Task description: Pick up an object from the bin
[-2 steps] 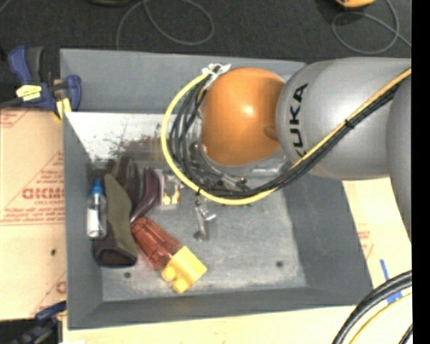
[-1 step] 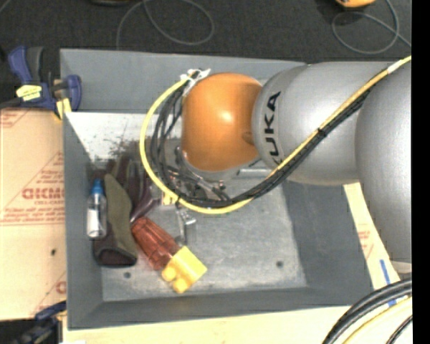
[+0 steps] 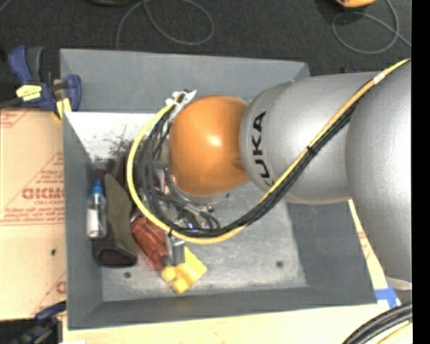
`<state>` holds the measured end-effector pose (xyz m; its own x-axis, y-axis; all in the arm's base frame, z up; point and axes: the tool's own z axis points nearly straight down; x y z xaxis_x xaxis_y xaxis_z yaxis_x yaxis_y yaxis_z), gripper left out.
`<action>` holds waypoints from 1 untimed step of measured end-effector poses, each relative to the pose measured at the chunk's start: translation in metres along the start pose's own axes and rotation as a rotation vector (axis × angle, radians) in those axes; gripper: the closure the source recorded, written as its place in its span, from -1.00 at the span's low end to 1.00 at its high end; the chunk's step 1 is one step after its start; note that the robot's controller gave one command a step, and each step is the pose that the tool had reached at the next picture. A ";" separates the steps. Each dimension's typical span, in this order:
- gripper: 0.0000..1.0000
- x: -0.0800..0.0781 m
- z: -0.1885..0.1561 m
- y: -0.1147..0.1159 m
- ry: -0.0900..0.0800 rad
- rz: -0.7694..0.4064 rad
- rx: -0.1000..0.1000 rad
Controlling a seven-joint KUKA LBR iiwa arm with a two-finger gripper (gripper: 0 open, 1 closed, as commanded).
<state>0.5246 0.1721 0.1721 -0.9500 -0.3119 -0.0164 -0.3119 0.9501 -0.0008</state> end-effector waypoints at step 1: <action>1.00 0.004 0.066 0.000 -0.001 -0.039 0.001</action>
Offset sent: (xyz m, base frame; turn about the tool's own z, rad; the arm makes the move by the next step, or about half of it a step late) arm 0.0000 0.0000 0.0000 0.0000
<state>0.5221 0.1710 0.1064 -0.9369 -0.3491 -0.0174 -0.3491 0.9371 -0.0028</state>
